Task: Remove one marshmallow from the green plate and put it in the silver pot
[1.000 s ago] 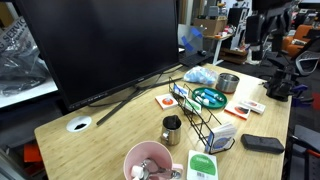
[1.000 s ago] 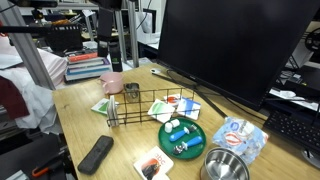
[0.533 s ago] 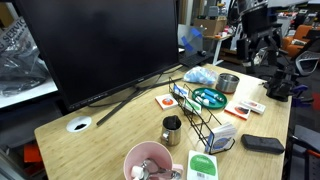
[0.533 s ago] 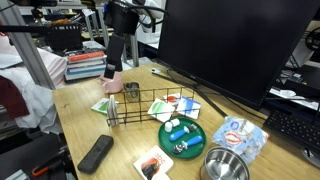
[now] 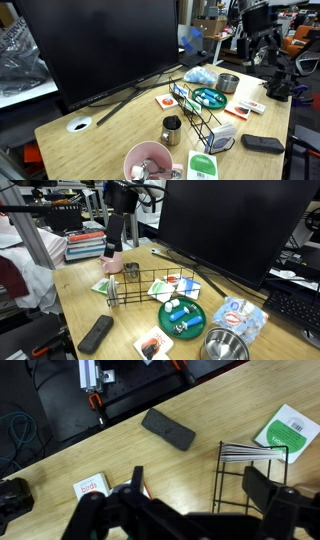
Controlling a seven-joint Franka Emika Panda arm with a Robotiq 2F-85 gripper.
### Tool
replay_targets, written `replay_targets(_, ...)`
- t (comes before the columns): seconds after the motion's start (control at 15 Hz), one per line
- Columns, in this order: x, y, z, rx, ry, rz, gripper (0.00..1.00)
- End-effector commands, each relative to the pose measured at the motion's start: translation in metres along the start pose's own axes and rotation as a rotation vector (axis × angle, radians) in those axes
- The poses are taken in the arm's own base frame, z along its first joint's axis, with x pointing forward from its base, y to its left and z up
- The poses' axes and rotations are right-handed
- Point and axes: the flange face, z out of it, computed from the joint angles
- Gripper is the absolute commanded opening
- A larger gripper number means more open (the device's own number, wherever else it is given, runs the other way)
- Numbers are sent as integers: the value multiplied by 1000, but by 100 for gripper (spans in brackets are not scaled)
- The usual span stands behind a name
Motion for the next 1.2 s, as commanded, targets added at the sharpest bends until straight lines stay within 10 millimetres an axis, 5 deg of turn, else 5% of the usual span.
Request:
replay_targets(0.0,15,4,7,-1,6,60,100)
replay_targets(0.4,92,25,57,-9,28,253,100)
replay_targets(0.73,144,23,102,-53,-8,353,100)
replay_targets(1.13,144,23,111,-43,-23,348,100)
